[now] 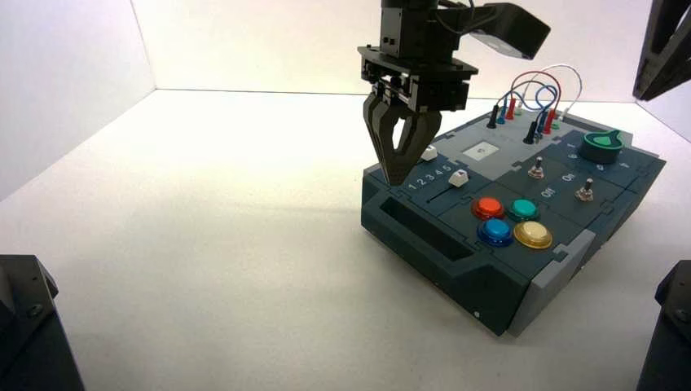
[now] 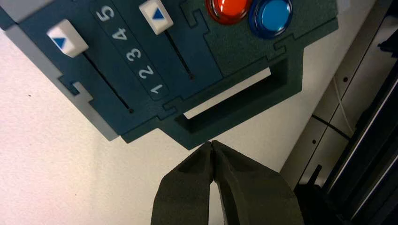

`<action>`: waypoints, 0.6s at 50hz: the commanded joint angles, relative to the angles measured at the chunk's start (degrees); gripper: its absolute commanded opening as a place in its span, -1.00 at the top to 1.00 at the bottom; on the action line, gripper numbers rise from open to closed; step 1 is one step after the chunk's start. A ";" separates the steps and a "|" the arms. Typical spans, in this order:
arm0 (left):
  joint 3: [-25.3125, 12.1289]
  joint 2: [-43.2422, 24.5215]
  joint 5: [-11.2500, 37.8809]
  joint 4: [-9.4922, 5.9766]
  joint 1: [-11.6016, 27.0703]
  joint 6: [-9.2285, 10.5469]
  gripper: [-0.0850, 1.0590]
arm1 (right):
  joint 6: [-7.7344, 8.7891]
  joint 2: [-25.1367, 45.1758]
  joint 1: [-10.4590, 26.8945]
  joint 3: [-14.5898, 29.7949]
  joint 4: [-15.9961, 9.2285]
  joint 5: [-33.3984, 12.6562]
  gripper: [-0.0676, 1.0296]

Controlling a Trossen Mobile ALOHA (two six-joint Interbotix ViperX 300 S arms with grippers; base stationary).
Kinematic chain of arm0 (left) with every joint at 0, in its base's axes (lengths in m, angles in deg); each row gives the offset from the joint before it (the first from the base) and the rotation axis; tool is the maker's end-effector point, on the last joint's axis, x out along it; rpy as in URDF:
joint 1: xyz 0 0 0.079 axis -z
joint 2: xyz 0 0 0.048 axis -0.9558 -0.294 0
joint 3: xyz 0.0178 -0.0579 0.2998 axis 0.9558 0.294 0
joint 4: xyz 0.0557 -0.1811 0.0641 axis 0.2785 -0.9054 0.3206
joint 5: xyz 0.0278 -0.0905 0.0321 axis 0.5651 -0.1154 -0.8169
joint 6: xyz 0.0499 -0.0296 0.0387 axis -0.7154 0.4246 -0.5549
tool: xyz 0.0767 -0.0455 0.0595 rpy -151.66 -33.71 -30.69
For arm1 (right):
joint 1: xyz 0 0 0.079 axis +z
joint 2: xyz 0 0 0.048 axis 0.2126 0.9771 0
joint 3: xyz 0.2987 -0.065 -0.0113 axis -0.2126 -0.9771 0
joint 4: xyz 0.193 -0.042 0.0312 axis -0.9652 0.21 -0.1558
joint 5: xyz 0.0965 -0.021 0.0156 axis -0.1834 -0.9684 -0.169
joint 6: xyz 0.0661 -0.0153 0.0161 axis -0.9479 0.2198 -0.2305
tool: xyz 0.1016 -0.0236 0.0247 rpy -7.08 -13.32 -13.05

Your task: Move the box away.

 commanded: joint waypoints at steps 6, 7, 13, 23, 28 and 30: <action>0.09 1.05 -0.70 -0.09 0.00 -0.70 0.91 | 0.70 6.50 -0.53 1.93 0.70 -3.08 0.92; 0.18 1.05 -0.88 0.00 0.00 -0.79 0.91 | 0.70 6.94 -0.53 1.93 0.62 -3.34 0.92; 0.79 0.88 -2.20 0.09 -0.18 -1.14 0.91 | 0.97 8.35 -0.53 1.76 0.88 -3.43 0.92; 0.70 -0.18 -3.43 0.09 -1.23 -2.29 0.91 | 1.93 12.30 -0.53 1.76 0.88 -2.37 0.92; 0.44 -0.44 -3.52 0.09 -2.11 -2.46 0.91 | 2.72 14.50 -0.53 2.02 0.88 -1.14 0.92; 0.35 -0.44 -3.52 0.09 -2.20 -2.46 0.91 | 2.99 15.12 -0.53 2.37 0.88 -0.35 0.92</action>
